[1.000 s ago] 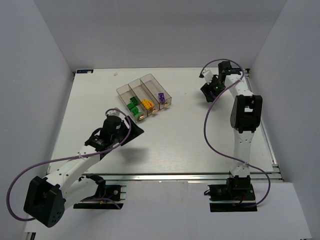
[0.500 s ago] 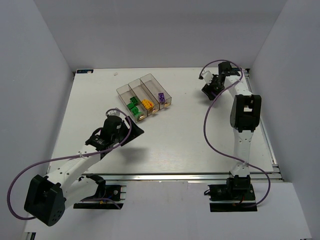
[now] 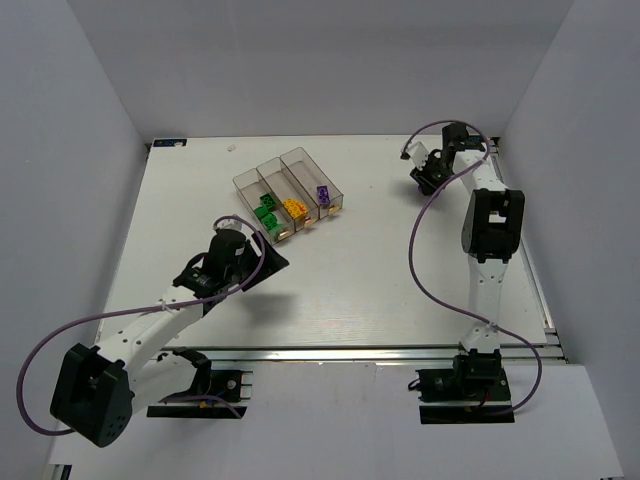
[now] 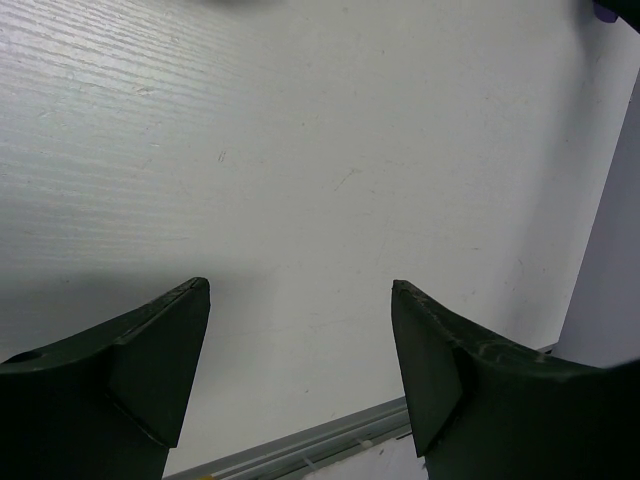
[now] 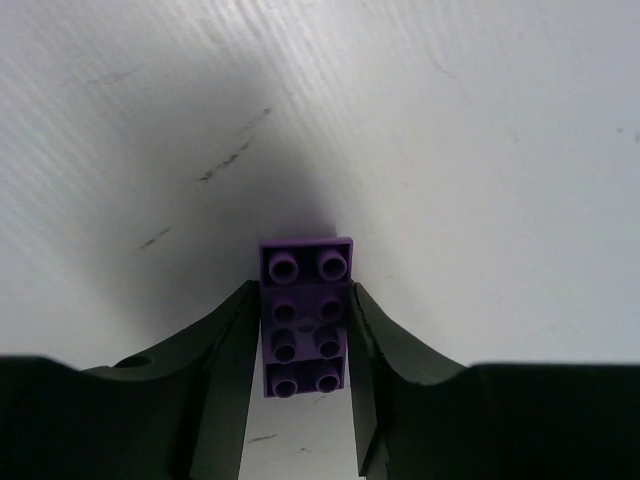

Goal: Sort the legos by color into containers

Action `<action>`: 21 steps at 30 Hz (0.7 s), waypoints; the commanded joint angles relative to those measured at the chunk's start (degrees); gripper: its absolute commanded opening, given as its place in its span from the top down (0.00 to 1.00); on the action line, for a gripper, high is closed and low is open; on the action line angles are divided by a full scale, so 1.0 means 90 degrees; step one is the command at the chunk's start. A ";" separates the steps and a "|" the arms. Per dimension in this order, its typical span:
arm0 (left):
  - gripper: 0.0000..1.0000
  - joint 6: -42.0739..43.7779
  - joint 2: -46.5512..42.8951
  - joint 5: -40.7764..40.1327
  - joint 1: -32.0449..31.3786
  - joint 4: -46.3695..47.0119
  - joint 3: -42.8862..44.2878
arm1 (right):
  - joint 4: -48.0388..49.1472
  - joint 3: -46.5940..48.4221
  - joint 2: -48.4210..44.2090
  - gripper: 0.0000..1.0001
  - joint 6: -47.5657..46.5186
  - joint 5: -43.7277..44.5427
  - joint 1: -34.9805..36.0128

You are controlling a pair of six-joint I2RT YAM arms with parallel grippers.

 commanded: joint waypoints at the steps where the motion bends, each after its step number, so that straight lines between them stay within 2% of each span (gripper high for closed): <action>1: 0.17 0.0029 -0.0110 0.0037 -0.0025 0.0087 0.0128 | -0.0864 -0.0517 -0.0202 0.87 -0.0129 -0.0613 0.0002; 4: 0.17 0.0058 -0.0032 0.0076 -0.0025 0.0126 0.0177 | -0.1447 -0.0470 -0.0426 0.94 -0.0022 -0.1092 0.0099; 9: 0.17 0.0088 0.0222 0.0173 -0.0025 0.0282 0.0236 | -0.1998 -0.0322 -0.0982 0.97 0.0651 -0.2916 0.0782; 14: 0.17 0.0156 0.0329 0.0174 -0.0025 0.0205 0.0392 | -0.0672 -0.0743 -0.1637 0.98 0.2114 -0.3232 0.2002; 18: 0.17 0.0147 0.0154 0.0076 -0.0025 0.0117 0.0382 | 0.0441 -0.0083 -0.1453 0.98 0.3296 -0.2891 0.2462; 21: 0.17 0.0069 -0.0041 0.0017 -0.0025 0.0087 0.0265 | 0.0784 0.0388 -0.1092 0.98 0.3581 -0.2472 0.2697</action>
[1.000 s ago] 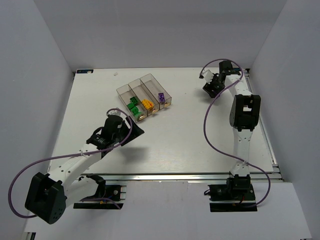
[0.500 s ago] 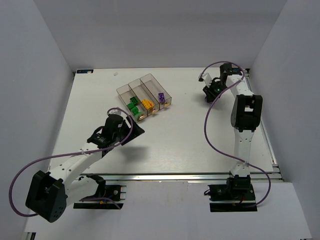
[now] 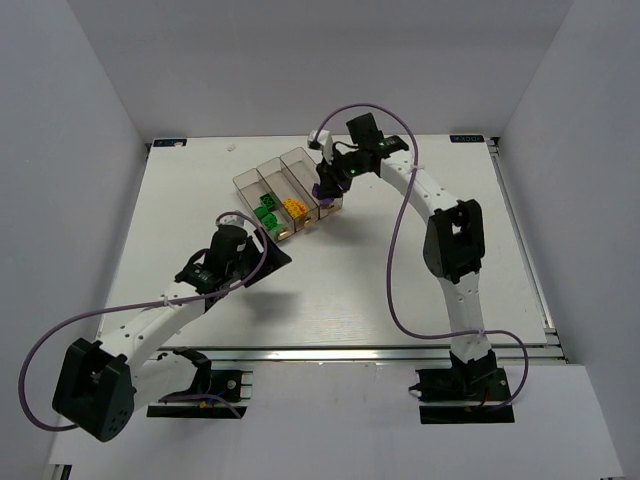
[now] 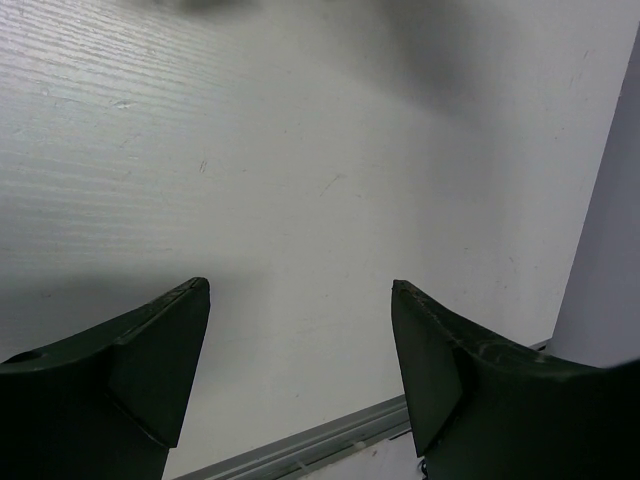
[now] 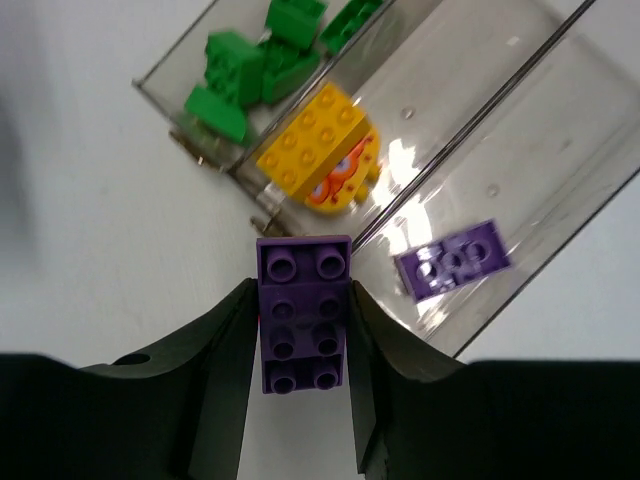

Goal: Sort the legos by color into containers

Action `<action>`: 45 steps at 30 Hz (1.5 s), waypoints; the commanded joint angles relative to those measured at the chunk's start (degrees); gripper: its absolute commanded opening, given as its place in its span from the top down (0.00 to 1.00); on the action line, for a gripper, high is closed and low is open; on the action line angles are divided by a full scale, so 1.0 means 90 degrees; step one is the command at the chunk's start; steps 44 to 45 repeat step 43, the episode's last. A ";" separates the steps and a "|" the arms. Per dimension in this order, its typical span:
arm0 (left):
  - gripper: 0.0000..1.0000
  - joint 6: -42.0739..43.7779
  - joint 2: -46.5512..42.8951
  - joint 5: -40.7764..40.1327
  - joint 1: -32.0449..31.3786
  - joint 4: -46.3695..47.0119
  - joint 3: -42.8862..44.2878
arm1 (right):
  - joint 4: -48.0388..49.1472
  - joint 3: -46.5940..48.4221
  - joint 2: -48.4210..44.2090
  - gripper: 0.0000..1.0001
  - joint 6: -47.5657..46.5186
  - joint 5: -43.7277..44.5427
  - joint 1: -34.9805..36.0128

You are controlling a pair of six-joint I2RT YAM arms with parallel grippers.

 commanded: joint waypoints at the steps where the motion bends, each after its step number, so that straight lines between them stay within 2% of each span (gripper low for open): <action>1: 0.17 0.0008 -0.0331 -0.0107 -0.0025 -0.0044 0.0059 | 0.0960 0.0627 0.0222 0.99 0.0898 0.0525 -0.0055; 7: 0.17 -0.0002 -0.0565 -0.0282 -0.0025 -0.0376 0.0166 | 0.1976 0.0715 0.0671 0.94 0.0958 0.1621 0.0297; 9: 0.17 -0.0022 -0.0624 -0.0282 -0.0025 -0.0406 0.0108 | 0.1977 0.0745 0.0780 0.85 0.0831 0.1612 0.0308; 10: 0.17 -0.0051 -0.0634 -0.0282 -0.0025 -0.0386 0.0088 | 0.1996 0.0726 0.0809 0.76 0.0772 0.1621 0.0346; 11: 0.17 -0.0070 -0.0672 -0.0292 -0.0025 -0.0376 0.0049 | 0.1996 0.0629 0.0819 0.60 0.0665 0.1612 0.0347; 13: 0.17 -0.0071 -0.0673 -0.0292 -0.0025 -0.0366 0.0058 | 0.2006 0.0512 0.0761 0.43 0.0616 0.1583 0.0327; 19: 0.17 -0.0051 -0.0624 -0.0282 -0.0025 -0.0367 0.0107 | 0.1909 0.0433 0.0187 0.34 0.0908 0.1329 0.0210; 21: 0.17 -0.0041 -0.0634 -0.0282 -0.0025 -0.0357 0.0098 | 0.2044 0.0006 -0.0156 0.29 0.1160 0.1164 0.0161; 24: 0.17 -0.0022 -0.0605 -0.0234 -0.0025 -0.0230 0.0049 | 0.1919 -0.0454 -0.0762 0.11 0.1570 0.0928 0.0034; 30: 0.10 0.0163 -0.0682 -0.0175 -0.0025 -0.0142 0.0127 | 0.0436 -0.0767 -0.1659 0.11 0.2461 0.1738 -0.0063; 32: 0.08 0.0359 -0.0790 0.0009 -0.0025 0.0150 0.0127 | 0.0063 -0.1459 -0.2030 0.11 0.2451 0.1758 -0.0141; 34: 0.07 0.0505 -0.0839 0.0117 -0.0025 0.0403 0.0146 | 0.0392 -0.2210 -0.2782 0.11 0.2568 0.1972 -0.0220; 35: 0.05 0.0554 -0.0868 0.0195 -0.0025 0.0473 0.0175 | 0.0607 -0.3055 -0.3094 0.11 0.2569 0.1992 -0.0268; 36: 0.05 0.0612 -0.0858 0.0293 -0.0025 0.0522 0.0214 | 0.0822 -0.3489 -0.3706 0.11 0.2540 0.2051 -0.0307; 38: 0.04 0.0818 -0.0829 0.0372 -0.0025 0.0581 0.0302 | 0.1465 -0.4609 -0.4266 0.11 0.2510 0.2090 -0.0356; 41: 0.02 0.1091 -0.0761 0.0430 -0.0025 0.0522 0.0517 | 0.2198 -0.5705 -0.5214 0.11 0.2452 0.2295 -0.0395; 43: 0.02 0.1247 -0.0722 0.0372 -0.0025 0.0503 0.0634 | 0.2561 -0.6128 -0.5732 0.11 0.2451 0.2460 -0.0376; 45: 0.02 0.1247 -0.0722 0.0372 -0.0025 0.0503 0.0634 | 0.2561 -0.6128 -0.5732 0.11 0.2451 0.2460 -0.0376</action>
